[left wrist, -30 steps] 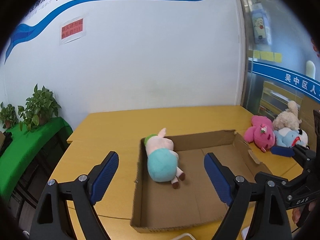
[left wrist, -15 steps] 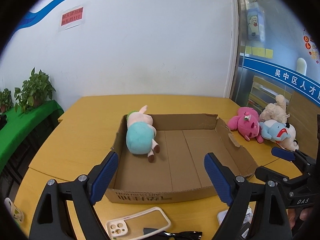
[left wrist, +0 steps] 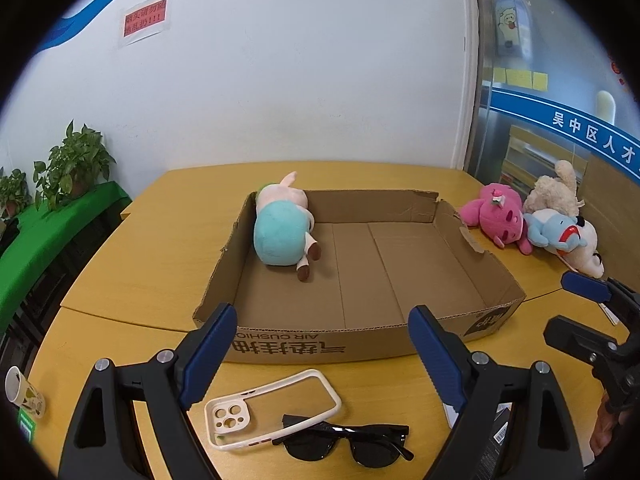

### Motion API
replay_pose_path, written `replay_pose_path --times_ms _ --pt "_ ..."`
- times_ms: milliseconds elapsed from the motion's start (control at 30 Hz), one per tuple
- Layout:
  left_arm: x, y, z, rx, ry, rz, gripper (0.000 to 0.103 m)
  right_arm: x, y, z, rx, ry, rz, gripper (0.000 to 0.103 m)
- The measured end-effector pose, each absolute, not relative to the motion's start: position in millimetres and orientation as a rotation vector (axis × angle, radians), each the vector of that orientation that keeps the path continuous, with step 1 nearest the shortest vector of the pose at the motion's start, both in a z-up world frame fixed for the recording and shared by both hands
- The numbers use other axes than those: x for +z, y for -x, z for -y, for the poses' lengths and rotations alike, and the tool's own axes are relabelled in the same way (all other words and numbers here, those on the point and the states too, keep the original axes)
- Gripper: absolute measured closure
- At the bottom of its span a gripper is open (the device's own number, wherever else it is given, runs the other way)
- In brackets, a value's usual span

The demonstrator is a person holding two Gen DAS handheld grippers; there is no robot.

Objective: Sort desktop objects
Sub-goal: 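Move both tools back to the black product box on the table, then grasp the black UGREEN box with the right tool while the left tool clamps it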

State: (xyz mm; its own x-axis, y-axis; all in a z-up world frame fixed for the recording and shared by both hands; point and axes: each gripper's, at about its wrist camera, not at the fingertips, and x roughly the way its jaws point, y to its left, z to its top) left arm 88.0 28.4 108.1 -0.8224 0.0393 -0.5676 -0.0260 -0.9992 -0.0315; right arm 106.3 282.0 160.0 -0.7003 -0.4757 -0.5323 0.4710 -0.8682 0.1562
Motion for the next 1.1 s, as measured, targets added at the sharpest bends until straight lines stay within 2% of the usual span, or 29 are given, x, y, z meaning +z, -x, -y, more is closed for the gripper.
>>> replay_pose_path --times_ms 200,467,667,867,1100 --pt "92 -100 -26 2.88 0.977 0.075 0.015 142 -118 -286 -2.423 -0.819 0.025 0.0" --pt "26 -115 -52 2.506 1.247 0.23 0.015 60 -164 -332 -2.199 -1.074 0.073 0.0" --pt "-3 -117 -90 2.284 1.346 0.205 0.015 21 -181 -355 -2.136 -1.24 0.017 0.0" --pt "-35 -110 -99 2.093 1.475 0.343 0.015 3 -178 -327 -2.077 -1.253 0.021 0.001" --pt "-48 -114 -84 2.063 1.527 0.427 0.016 11 -189 -303 -2.016 -1.169 0.011 0.002"
